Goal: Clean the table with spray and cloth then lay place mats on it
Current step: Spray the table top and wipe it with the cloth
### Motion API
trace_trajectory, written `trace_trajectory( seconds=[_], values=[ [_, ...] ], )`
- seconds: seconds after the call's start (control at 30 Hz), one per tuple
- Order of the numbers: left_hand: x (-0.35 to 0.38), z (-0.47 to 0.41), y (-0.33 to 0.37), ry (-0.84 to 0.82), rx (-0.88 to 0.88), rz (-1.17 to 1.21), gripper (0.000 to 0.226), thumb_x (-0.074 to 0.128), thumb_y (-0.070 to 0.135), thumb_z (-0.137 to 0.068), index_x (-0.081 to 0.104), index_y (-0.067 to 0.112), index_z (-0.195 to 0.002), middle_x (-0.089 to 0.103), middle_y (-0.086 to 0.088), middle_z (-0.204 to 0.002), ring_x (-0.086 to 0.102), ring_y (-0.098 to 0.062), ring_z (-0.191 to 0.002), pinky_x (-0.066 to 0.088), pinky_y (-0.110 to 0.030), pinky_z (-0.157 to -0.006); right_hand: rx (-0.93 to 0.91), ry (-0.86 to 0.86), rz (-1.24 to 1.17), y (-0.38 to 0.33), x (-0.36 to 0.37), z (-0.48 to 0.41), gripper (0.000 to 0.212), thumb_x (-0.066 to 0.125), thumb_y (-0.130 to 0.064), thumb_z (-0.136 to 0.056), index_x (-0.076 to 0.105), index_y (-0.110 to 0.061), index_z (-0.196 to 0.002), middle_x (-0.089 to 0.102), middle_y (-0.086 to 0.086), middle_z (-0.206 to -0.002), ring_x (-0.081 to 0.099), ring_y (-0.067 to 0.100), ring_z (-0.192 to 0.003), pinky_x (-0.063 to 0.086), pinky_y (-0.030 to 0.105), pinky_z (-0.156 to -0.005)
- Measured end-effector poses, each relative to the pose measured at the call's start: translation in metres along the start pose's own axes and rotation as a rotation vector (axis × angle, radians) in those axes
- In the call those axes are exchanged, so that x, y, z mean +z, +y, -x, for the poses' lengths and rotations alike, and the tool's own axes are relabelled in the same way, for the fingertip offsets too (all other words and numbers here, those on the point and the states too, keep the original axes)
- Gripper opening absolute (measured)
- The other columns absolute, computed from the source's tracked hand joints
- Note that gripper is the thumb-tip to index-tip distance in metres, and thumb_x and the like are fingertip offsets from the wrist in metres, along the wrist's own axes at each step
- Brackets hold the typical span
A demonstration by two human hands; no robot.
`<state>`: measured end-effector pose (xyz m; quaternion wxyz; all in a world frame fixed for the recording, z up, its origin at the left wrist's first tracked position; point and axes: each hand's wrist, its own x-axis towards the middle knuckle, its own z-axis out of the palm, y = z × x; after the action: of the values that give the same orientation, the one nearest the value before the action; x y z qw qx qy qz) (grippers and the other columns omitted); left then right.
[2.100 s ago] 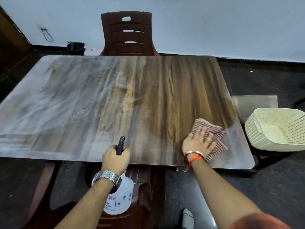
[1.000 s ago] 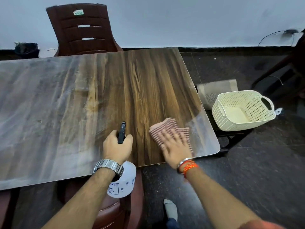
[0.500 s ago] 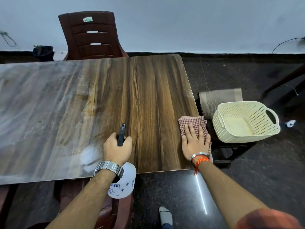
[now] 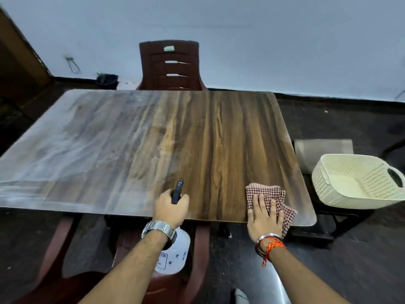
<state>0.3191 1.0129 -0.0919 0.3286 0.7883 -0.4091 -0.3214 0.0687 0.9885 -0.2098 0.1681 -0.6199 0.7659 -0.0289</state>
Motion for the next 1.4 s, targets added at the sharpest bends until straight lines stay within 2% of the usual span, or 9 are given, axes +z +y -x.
trace_trajectory(
  seconds=[0.13,0.27,0.43,0.83,0.93,1.03,1.2,1.3,1.4],
  values=[
    [-0.051,0.000,-0.030,-0.005,0.021,-0.007,0.025,0.058,0.030,-0.073,0.046,0.017,-0.055,0.047,0.001,-0.046,0.057,-0.035,-0.047,0.049,-0.040,-0.047,-0.062,-0.093,0.038,-0.040,0.009,0.019,0.054,0.018,-0.043,-0.099,0.000,-0.038,-0.150,-0.003,-0.016,-0.159,-0.007,0.020,-0.147,-0.004,0.047,-0.117],
    [-0.101,-0.005,-0.064,-0.002,0.071,-0.030,0.028,0.058,0.031,-0.073,0.042,0.018,-0.053,0.042,0.004,-0.044,0.043,-0.021,-0.043,0.032,-0.027,-0.043,-0.058,-0.155,0.026,-0.081,0.020,0.036,0.054,0.019,-0.042,-0.100,0.000,-0.039,-0.150,-0.005,-0.016,-0.159,-0.009,0.021,-0.147,-0.005,0.048,-0.117],
    [-0.151,-0.021,-0.097,0.004,0.024,-0.024,0.023,0.057,0.031,-0.070,0.046,0.016,-0.056,0.047,0.001,-0.047,0.049,-0.025,-0.045,0.040,-0.029,-0.046,-0.097,-0.207,0.043,-0.127,0.035,0.044,0.054,0.019,-0.043,-0.100,-0.001,-0.038,-0.150,-0.007,-0.015,-0.159,-0.010,0.024,-0.147,-0.004,0.051,-0.117],
    [-0.195,-0.076,-0.124,0.039,-0.046,-0.117,0.029,0.058,0.032,-0.073,0.046,0.014,-0.053,0.050,0.000,-0.050,0.043,-0.019,-0.043,0.031,-0.022,-0.041,-0.285,-0.192,0.059,-0.259,0.080,0.051,0.056,0.020,-0.041,-0.100,-0.003,-0.037,-0.150,-0.009,-0.015,-0.159,-0.015,0.024,-0.146,-0.010,0.050,-0.116],
    [-0.205,-0.088,-0.130,0.074,-0.066,-0.084,0.029,0.057,0.031,-0.072,0.042,0.016,-0.052,0.048,0.000,-0.049,0.045,-0.022,-0.044,0.034,-0.024,-0.043,-0.247,-0.147,0.031,-0.273,0.088,0.044,0.056,0.020,-0.042,-0.099,0.000,-0.037,-0.151,-0.006,-0.016,-0.159,-0.013,0.021,-0.146,-0.010,0.048,-0.116],
    [-0.219,-0.097,-0.143,0.073,-0.101,-0.022,0.025,0.057,0.029,-0.073,0.043,0.017,-0.057,0.049,-0.001,-0.052,0.060,-0.035,-0.054,0.042,-0.028,-0.048,-0.147,-0.047,0.007,-0.286,0.094,0.040,0.057,0.022,-0.042,-0.098,0.003,-0.033,-0.151,-0.001,-0.015,-0.159,-0.007,0.019,-0.147,-0.008,0.047,-0.116],
    [-0.257,-0.118,-0.176,0.119,-0.134,-0.006,0.016,0.059,0.027,-0.078,0.052,0.013,-0.071,0.058,-0.003,-0.063,0.062,-0.030,-0.062,0.039,-0.029,-0.050,0.039,-0.012,-0.087,-0.341,0.108,0.031,0.057,0.017,-0.041,-0.098,0.007,-0.029,-0.152,-0.001,-0.015,-0.160,-0.009,0.022,-0.146,-0.006,0.052,-0.115],
    [-0.291,-0.136,-0.199,0.143,-0.144,-0.008,0.016,0.059,0.027,-0.077,0.055,0.011,-0.073,0.058,-0.003,-0.064,0.053,-0.021,-0.057,0.036,-0.029,-0.049,-0.034,-0.026,-0.063,-0.399,0.124,0.031,0.056,0.021,-0.041,-0.098,0.008,-0.031,-0.152,0.001,-0.015,-0.160,-0.009,0.023,-0.146,-0.007,0.051,-0.115],
    [-0.329,-0.153,-0.223,0.146,-0.134,0.014,0.017,0.057,0.026,-0.074,0.051,0.011,-0.069,0.056,-0.002,-0.061,0.048,-0.021,-0.055,0.035,-0.030,-0.050,-0.227,-0.046,0.024,-0.472,0.147,0.050,0.057,0.027,-0.041,-0.097,0.011,-0.032,-0.151,0.007,-0.013,-0.160,-0.002,0.024,-0.147,-0.007,0.050,-0.115]
  ],
)
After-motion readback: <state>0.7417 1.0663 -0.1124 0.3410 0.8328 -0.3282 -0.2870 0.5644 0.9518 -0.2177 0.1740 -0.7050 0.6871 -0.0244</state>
